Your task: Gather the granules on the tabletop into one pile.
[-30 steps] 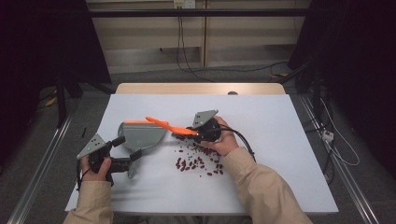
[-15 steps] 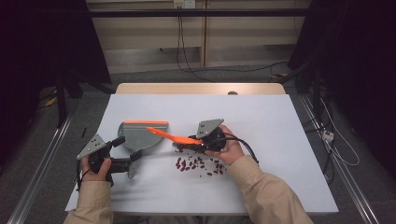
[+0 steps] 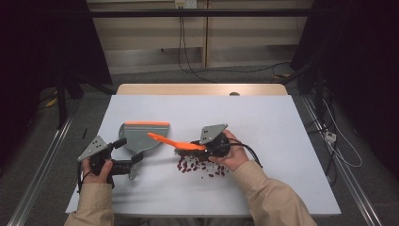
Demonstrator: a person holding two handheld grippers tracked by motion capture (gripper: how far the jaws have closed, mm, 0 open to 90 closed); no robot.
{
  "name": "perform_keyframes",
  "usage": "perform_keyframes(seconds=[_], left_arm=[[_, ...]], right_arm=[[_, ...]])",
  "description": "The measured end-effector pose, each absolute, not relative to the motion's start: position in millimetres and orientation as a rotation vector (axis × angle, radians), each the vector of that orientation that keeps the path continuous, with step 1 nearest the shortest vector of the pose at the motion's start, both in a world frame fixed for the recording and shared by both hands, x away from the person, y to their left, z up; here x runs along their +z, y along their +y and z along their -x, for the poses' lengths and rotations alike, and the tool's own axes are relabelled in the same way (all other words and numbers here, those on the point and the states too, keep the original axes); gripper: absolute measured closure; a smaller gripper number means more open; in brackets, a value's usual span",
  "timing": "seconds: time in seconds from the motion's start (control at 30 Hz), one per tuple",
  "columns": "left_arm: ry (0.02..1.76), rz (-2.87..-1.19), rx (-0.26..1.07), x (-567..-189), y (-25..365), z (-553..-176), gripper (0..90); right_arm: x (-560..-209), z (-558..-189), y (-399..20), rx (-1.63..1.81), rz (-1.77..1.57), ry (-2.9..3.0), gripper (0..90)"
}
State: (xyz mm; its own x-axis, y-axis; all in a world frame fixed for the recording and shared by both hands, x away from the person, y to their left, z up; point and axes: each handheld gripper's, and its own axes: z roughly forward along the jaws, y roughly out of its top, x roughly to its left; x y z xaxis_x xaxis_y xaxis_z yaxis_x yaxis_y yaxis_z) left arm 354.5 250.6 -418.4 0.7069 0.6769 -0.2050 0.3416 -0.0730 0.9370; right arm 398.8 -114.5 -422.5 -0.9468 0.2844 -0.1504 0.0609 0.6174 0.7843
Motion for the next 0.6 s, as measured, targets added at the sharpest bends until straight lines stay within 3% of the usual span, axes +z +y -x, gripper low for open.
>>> perform_keyframes(seconds=[0.37,0.6], left_arm=[[0.827,-1.684,0.336,-419,251,-355,4.0],[0.831,-1.682,0.332,-420,253,-355,4.0]], right_arm=[[-410,-420,-123,1.241,-0.346,2.510,71.4],[-409,-427,-152,1.175,-0.430,2.472,71.4]])
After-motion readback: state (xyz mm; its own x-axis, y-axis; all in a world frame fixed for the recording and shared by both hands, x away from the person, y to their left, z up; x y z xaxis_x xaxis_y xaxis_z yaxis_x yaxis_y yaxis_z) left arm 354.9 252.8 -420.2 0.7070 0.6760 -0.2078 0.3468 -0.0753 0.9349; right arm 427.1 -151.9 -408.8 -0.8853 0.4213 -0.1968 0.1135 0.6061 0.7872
